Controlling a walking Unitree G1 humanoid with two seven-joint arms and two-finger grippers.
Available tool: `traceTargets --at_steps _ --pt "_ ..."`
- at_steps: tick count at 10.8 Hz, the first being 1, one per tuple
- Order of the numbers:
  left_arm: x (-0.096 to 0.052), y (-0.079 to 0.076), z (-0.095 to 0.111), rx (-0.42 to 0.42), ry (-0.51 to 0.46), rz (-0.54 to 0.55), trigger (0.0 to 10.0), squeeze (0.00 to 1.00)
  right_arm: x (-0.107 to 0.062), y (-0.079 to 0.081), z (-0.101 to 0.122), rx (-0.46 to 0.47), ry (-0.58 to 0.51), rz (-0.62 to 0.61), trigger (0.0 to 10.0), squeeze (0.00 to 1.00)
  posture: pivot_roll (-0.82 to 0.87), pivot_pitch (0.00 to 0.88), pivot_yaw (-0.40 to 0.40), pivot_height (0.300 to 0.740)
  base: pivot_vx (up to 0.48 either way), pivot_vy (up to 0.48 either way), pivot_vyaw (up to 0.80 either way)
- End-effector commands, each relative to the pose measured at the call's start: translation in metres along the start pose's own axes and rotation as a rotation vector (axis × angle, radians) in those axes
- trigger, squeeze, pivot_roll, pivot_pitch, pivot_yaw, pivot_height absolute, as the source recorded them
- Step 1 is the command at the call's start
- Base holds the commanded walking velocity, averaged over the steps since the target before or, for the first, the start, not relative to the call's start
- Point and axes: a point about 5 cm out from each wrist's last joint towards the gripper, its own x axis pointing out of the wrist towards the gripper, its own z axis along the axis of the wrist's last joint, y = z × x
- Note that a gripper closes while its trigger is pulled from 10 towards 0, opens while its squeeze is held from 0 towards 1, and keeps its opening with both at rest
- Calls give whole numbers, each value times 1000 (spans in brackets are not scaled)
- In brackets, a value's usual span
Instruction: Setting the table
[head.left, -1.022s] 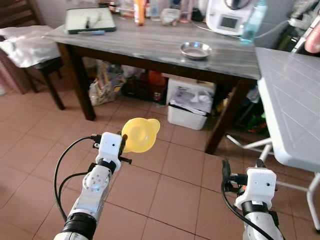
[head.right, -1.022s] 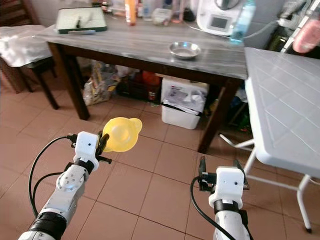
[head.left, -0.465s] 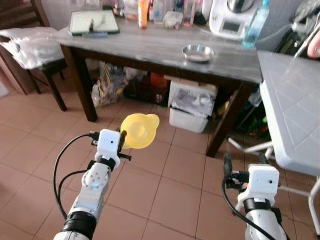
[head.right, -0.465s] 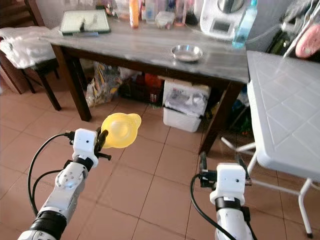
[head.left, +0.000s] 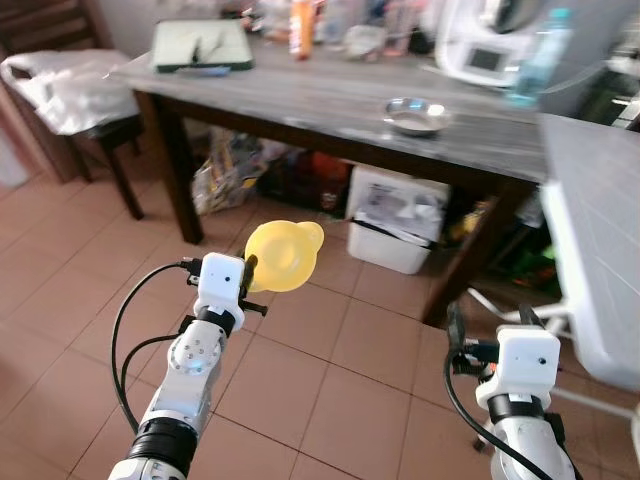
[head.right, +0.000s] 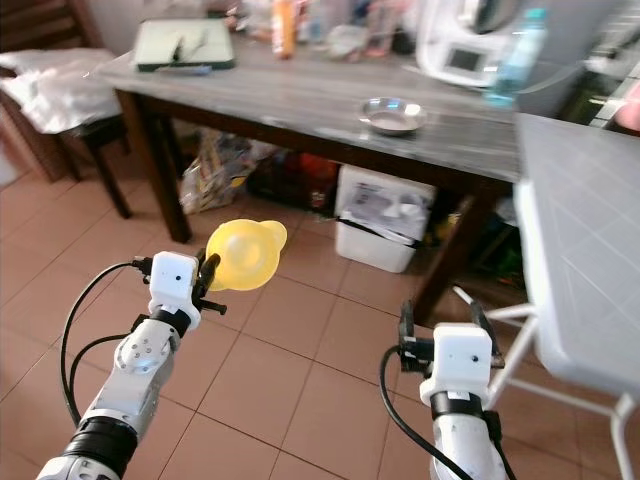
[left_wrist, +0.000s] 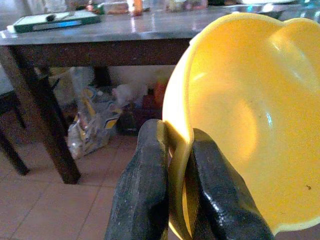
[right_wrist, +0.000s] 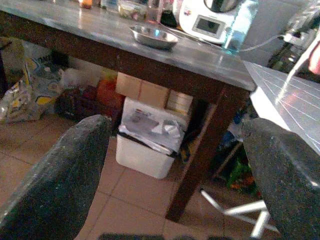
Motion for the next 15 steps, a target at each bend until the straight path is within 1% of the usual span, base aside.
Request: traceTargets --at_steps 1,3,5,8,12,15 --pt "6 -5 11 -5 -35 -22 10000 0 -1 -3 2 -16 -5 -9 10000 0 64 53 -34 740 371 0 0" --pt "11 -11 20 -23 -56 -40 10000 0 0 -2 3 -19 -11 -14 10000 0 66 49 -24 740 373 0 0" --pt "17 -11 26 -27 -66 -44 10000 0 2 -1 5 -17 -16 -17 10000 0 64 46 -19 740 369 0 0" --pt "18 -16 30 -48 -77 -43 10000 0 3 -4 7 -25 -22 -13 10000 0 57 44 -29 740 371 0 0" --pt "19 -19 29 -56 -72 -48 10000 0 2 -4 8 -37 -21 -4 10000 0 54 46 -36 740 368 0 0" --pt "22 -22 34 -64 -82 -54 10000 0 3 -3 8 -40 -25 1 10000 0 52 42 -37 740 361 0 -629"
